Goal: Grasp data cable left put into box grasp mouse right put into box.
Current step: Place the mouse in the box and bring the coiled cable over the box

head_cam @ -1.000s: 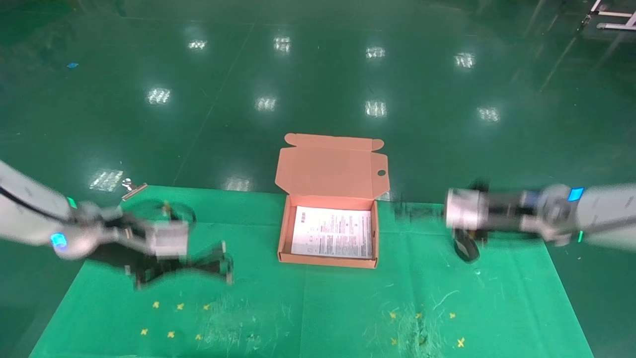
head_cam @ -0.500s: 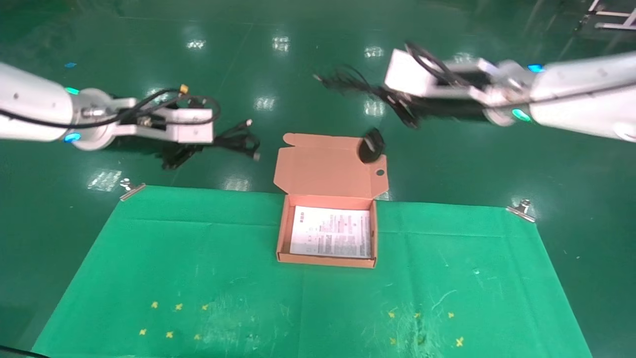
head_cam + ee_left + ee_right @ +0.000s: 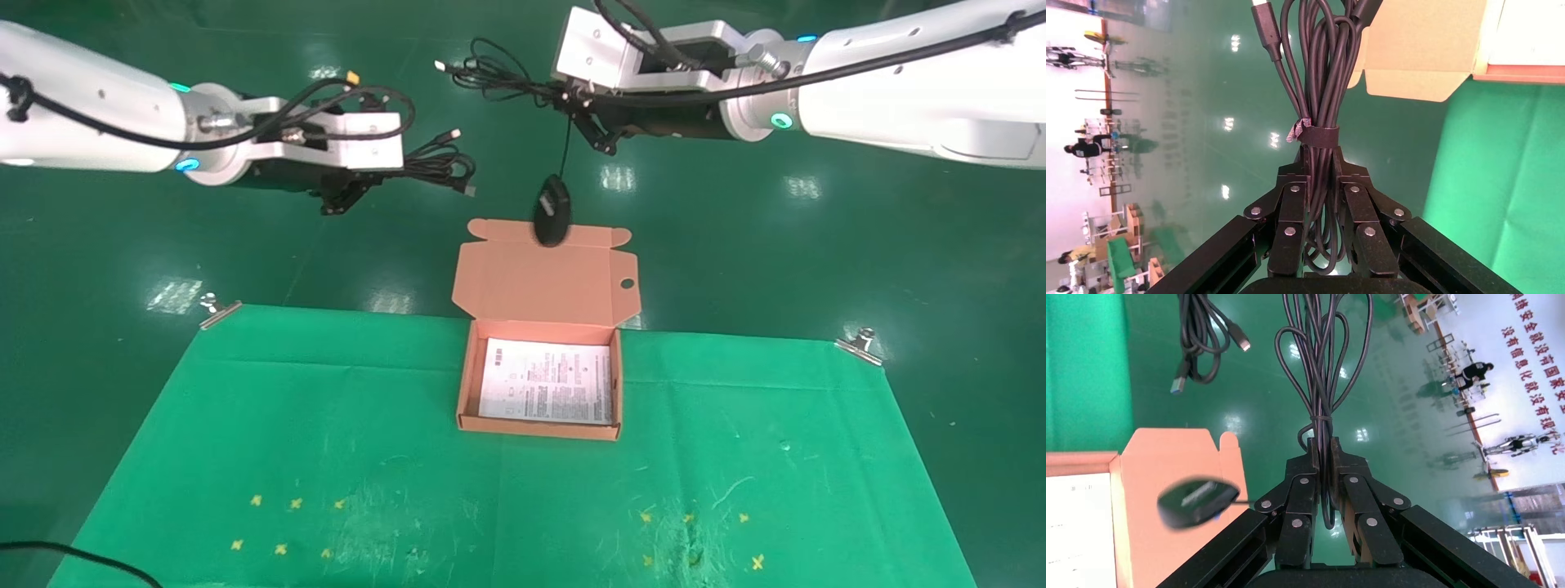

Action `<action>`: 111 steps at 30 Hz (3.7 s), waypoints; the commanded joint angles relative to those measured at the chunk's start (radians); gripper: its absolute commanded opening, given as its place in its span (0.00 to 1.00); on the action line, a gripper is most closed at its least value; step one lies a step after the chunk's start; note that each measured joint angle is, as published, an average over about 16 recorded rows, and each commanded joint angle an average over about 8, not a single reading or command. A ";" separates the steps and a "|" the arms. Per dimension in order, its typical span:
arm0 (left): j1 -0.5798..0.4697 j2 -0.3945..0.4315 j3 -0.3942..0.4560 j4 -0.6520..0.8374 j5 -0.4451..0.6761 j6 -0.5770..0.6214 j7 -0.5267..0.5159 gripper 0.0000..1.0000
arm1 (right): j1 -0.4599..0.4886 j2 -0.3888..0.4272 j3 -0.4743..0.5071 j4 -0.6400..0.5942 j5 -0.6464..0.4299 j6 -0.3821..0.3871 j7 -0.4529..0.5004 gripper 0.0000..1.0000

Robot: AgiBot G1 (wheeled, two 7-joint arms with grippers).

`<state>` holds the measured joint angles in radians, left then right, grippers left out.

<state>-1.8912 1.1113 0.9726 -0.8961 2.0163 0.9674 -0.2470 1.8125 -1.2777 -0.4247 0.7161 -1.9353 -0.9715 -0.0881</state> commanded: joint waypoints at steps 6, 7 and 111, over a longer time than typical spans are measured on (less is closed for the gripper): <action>0.004 -0.006 0.001 0.003 -0.003 0.004 0.003 0.00 | -0.007 -0.007 0.005 -0.003 0.016 0.003 -0.021 0.00; 0.007 -0.013 0.003 -0.002 -0.001 0.012 0.001 0.00 | -0.015 -0.007 0.005 0.000 0.018 0.005 -0.027 0.00; 0.279 0.259 0.098 0.378 -0.334 -0.251 0.405 0.00 | -0.080 0.267 -0.528 -0.067 0.217 0.130 0.223 1.00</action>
<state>-1.6172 1.3698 1.0736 -0.5204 1.6883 0.7161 0.1496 1.7296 -1.0120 -0.9535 0.6499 -1.7193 -0.8393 0.1374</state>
